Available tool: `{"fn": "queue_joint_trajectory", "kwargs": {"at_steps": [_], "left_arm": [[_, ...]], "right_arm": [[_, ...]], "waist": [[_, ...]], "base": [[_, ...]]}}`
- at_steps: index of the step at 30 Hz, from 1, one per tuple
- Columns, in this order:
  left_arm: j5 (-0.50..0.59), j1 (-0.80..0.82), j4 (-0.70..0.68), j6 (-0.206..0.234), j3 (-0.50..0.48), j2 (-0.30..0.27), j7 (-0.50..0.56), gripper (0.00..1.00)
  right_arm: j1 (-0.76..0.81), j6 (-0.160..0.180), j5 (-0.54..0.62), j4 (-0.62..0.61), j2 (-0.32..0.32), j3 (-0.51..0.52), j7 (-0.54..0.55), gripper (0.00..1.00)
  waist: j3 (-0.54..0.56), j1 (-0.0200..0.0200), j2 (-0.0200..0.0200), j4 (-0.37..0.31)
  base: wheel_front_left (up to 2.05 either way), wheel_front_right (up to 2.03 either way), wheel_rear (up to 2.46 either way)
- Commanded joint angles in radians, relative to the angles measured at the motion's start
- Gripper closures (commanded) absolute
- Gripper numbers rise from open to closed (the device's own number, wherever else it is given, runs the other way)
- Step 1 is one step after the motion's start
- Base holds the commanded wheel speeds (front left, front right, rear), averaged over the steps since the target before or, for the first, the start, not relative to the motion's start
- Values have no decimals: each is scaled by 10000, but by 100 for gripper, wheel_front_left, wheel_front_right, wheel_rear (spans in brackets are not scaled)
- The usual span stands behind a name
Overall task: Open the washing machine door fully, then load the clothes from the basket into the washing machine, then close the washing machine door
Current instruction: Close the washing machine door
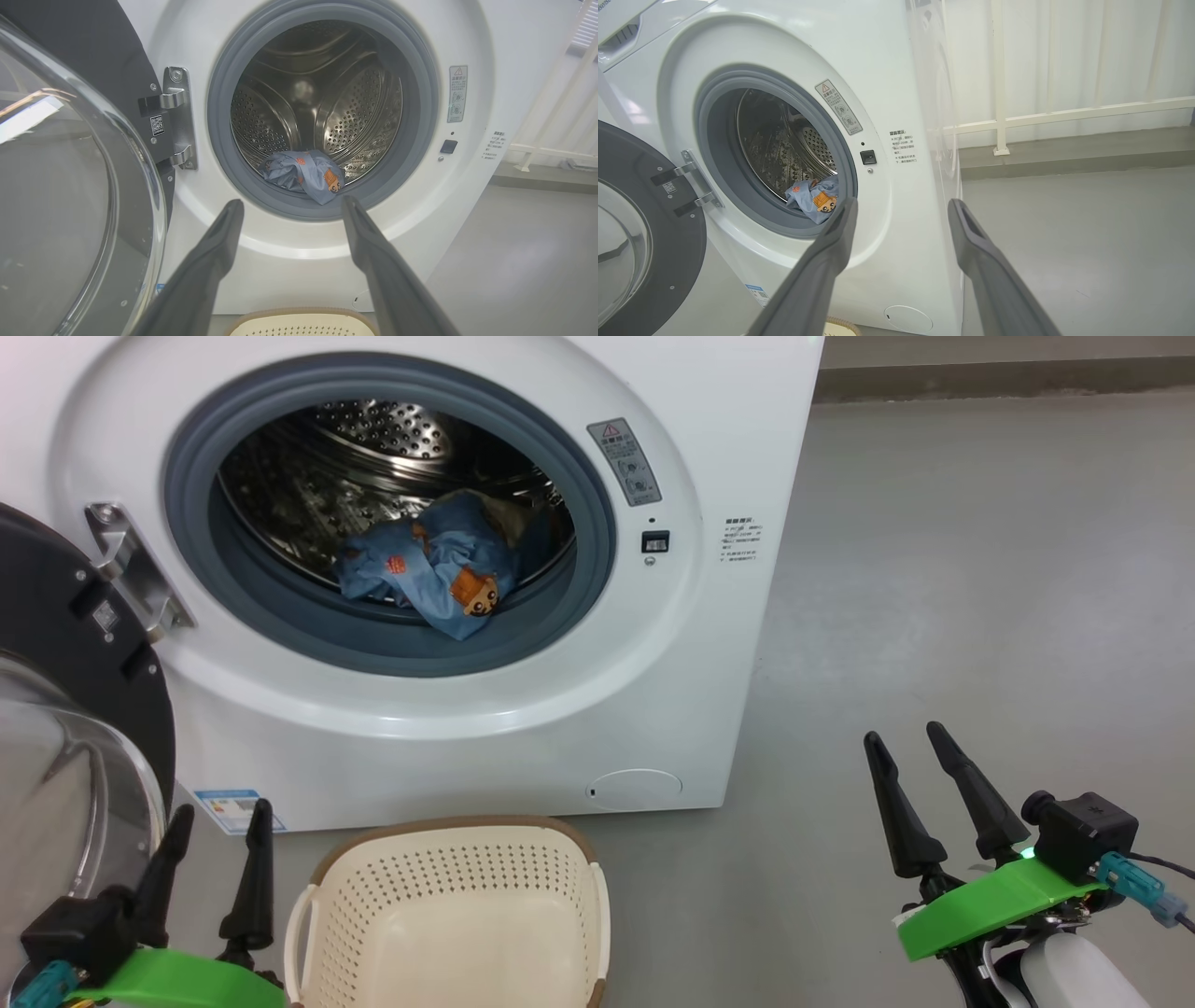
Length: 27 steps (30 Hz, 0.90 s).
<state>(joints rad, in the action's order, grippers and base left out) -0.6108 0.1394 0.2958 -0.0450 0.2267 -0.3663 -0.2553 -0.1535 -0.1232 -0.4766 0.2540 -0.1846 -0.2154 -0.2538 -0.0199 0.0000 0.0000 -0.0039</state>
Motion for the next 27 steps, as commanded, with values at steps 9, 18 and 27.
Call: {"fn": "queue_joint_trajectory", "kwargs": {"at_steps": [9,18,27], "left_arm": [[214,281,-6,-148,-512,-265,-64,0],[283,251,51,-164,-596,-177,-65,0],[322,254,67,-179,-680,-100,-65,0]], "right_arm": [[-165,-75,26,-273,13,-68,-80,0],[-125,-75,24,-283,-12,-76,-80,0],[-141,-75,11,-271,-31,-82,-80,0]], "waist": [[-36,0,0,-19],[33,0,0,-44],[52,0,0,-61]], "base": [[0,0,0],[-1,1,0],[-62,62,0]]}}
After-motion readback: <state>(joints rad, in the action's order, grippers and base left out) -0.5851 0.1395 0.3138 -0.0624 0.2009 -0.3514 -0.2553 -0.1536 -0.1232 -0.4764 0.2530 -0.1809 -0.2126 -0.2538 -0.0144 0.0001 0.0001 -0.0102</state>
